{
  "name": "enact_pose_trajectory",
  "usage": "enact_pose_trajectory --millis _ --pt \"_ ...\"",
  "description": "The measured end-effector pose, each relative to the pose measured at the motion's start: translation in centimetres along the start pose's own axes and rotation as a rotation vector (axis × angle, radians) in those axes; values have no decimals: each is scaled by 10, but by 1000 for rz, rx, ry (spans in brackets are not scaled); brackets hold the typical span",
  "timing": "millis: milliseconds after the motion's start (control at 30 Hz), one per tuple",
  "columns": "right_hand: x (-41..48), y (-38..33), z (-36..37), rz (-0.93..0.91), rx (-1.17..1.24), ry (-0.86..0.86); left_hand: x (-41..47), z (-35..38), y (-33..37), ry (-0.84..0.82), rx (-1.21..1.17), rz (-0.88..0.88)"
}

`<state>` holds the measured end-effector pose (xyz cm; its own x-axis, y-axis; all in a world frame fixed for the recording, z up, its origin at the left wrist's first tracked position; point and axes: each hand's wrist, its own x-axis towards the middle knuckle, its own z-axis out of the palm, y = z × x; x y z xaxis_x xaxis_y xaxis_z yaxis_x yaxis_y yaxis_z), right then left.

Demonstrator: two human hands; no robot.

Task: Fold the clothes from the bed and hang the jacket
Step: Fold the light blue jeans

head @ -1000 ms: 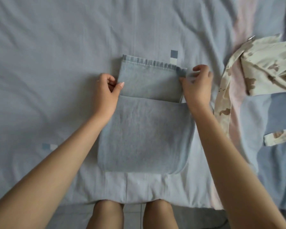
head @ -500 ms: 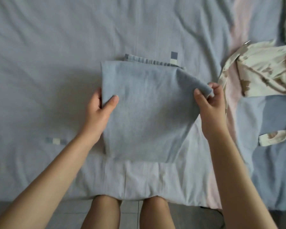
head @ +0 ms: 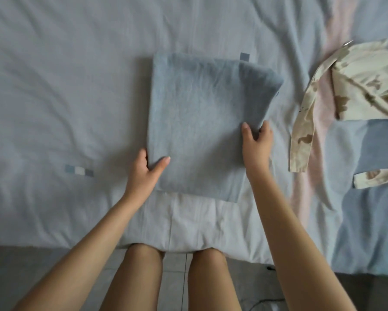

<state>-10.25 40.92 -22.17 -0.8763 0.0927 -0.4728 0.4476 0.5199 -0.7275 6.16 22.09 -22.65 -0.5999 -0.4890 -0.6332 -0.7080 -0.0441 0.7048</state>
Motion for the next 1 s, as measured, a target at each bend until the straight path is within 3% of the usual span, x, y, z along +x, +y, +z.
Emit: enact_pose_trajectory --millis 100,300,467,600,867,1000 --pt "-4 0 1 -12 97 46 7 1 5 -52 -62 11" --pt "-31 15 -10 -127 72 5 -13 -3 6 -77 -7 106" --pt "-33 25 -13 -1 13 -82 -26 -1 -23 -52 95 22" --pt "-8 0 -14 181 336 -83 -14 1 -24 -47 139 13" --pt "44 -47 -4 34 550 -12 -10 4 -4 43 100 123" --pt "59 -47 0 179 522 31 -1 9 5 30 91 82"
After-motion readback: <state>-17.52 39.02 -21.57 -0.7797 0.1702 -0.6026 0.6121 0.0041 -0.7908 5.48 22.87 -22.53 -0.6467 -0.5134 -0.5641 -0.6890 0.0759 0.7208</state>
